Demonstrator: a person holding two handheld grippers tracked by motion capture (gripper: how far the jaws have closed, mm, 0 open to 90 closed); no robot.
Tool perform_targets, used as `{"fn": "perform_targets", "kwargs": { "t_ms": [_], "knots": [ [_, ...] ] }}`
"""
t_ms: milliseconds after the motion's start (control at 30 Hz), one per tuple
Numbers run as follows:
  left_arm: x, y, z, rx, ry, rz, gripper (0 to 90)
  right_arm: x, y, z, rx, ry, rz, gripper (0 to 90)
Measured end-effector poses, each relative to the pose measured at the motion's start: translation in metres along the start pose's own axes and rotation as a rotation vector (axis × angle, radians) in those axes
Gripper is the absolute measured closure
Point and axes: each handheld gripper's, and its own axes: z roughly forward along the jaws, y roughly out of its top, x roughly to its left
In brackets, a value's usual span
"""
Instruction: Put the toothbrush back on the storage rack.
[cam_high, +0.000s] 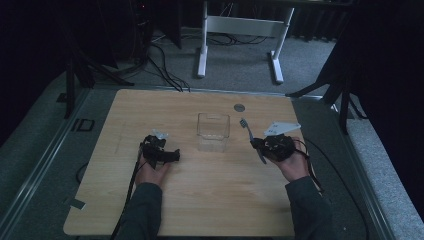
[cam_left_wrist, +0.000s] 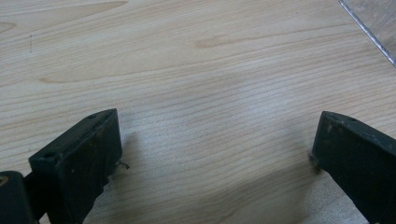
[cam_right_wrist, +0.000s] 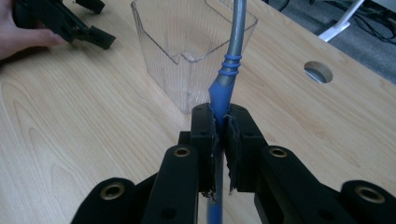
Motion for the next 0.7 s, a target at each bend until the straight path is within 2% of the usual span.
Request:
{"fn": "perform_targets", "kwargs": {
  "t_ms": [700],
  "knots": [
    [0.0,0.0001,0.0,0.001,0.0,0.001,1.7,-0.0011,0.0088,-0.0026,-0.08,-0.015,0.03,82.2]
  ]
}}
